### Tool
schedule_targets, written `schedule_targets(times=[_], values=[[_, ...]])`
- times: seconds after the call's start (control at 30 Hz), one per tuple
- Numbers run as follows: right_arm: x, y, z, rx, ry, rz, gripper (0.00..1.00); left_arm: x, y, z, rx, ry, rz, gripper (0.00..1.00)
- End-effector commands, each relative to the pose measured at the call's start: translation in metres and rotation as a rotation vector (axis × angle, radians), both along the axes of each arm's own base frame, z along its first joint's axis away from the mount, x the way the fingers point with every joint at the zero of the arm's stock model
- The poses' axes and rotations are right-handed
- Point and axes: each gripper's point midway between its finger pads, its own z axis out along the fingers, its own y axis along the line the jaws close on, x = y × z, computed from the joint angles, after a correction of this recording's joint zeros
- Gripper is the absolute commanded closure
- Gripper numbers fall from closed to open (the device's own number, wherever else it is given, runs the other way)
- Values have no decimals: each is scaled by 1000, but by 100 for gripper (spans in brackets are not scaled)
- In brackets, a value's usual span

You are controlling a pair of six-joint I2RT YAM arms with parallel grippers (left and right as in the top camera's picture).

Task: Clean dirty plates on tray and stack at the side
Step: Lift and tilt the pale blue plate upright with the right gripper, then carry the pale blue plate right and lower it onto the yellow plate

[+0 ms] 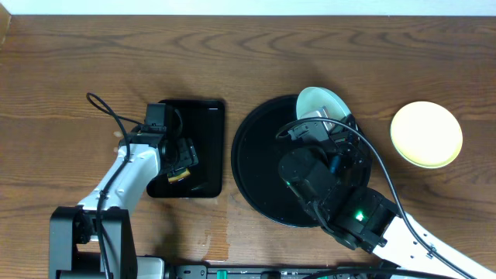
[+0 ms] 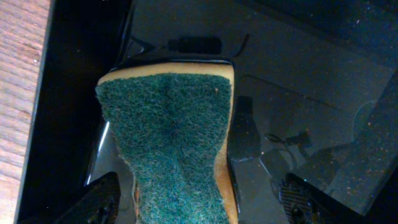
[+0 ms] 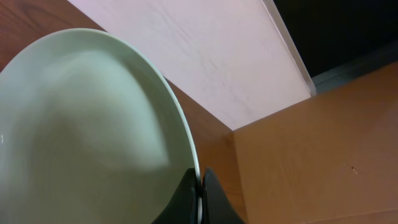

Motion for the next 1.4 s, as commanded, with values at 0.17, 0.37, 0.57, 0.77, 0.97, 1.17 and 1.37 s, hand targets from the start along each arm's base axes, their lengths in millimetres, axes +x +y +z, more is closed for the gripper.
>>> schedule_targets(times=[0.17, 0.37, 0.57, 0.77, 0.97, 1.17, 1.37], values=[[-2, -2, 5, -15, -20, -16, 99, -2, 1, -2, 3, 9, -8, 17], [-2, -2, 5, -14, -21, -16, 99, -2, 1, -2, 3, 9, -8, 17], [-2, -2, 5, -15, -20, -16, 99, -2, 1, -2, 3, 9, -8, 17], [-2, -2, 5, -32, -14, -13, 99, -2, 1, -2, 3, 9, -8, 17], [-2, -2, 6, -30, -15, -13, 99, -2, 1, -2, 4, 9, -8, 17], [0, -9, 6, 36, -46, -56, 99, -2, 1, -2, 4, 9, -8, 17], [9, -18, -1, 153, -48, -87, 99, -2, 1, -2, 3, 9, -8, 17]])
